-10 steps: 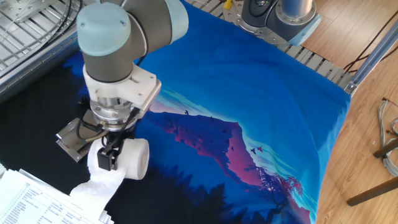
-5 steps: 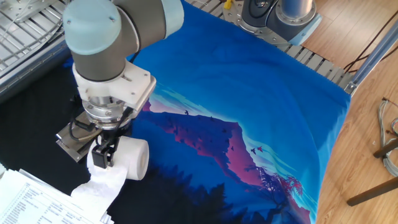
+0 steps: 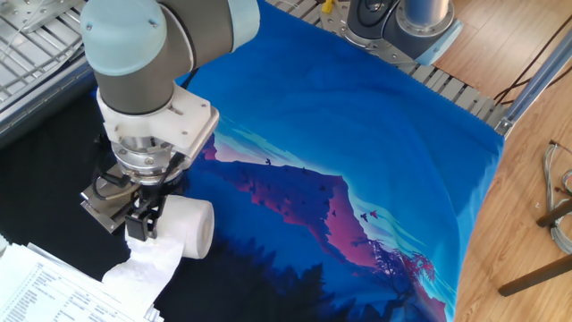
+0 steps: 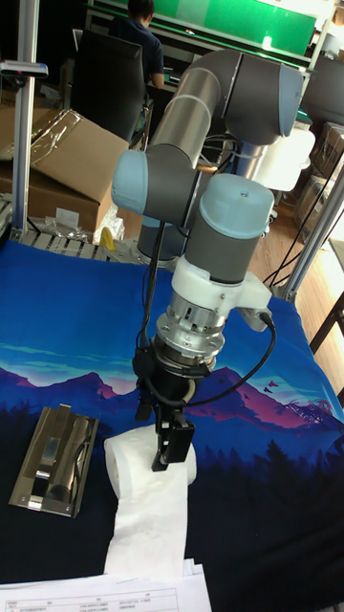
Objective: Put the toilet paper on its holder
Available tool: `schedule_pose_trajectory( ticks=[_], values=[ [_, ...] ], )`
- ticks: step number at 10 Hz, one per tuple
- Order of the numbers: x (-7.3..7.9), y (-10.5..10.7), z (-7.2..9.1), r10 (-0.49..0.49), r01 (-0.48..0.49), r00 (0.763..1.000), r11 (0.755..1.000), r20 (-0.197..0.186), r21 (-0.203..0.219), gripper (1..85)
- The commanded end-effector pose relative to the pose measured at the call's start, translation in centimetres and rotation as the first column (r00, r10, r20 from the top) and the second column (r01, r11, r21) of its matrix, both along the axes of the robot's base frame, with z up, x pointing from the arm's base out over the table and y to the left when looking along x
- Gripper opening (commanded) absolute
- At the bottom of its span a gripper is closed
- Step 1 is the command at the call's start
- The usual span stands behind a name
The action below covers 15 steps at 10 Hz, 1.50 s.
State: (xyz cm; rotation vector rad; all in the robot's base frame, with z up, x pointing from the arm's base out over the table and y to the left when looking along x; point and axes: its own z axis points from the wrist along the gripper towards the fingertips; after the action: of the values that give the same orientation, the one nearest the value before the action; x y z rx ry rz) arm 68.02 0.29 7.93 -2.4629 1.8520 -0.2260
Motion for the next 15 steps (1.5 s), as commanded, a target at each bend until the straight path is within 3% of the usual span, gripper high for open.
schedule_pose_trajectory(
  ticks=[1,4,6,7,10,15],
  values=[
    [0.3,-0.4,-0.1,-0.066,0.065,0.998,0.998,0.022,0.022,85.0],
    [-0.7,0.2,-0.5,-0.045,0.046,0.999,0.998,-0.020,0.043,85.0],
    [-2.1,1.5,-1.3,-0.026,0.033,0.997,0.995,-0.070,0.099,85.0],
    [-2.4,1.5,-1.5,-0.003,0.011,0.997,0.995,-0.072,0.101,85.0],
    [-2.2,1.2,-2.8,0.060,-0.058,0.997,0.997,-0.041,0.051,85.0],
    [-1.3,1.3,-3.7,0.123,-0.122,0.992,0.992,-0.009,0.044,85.0]
  ],
)
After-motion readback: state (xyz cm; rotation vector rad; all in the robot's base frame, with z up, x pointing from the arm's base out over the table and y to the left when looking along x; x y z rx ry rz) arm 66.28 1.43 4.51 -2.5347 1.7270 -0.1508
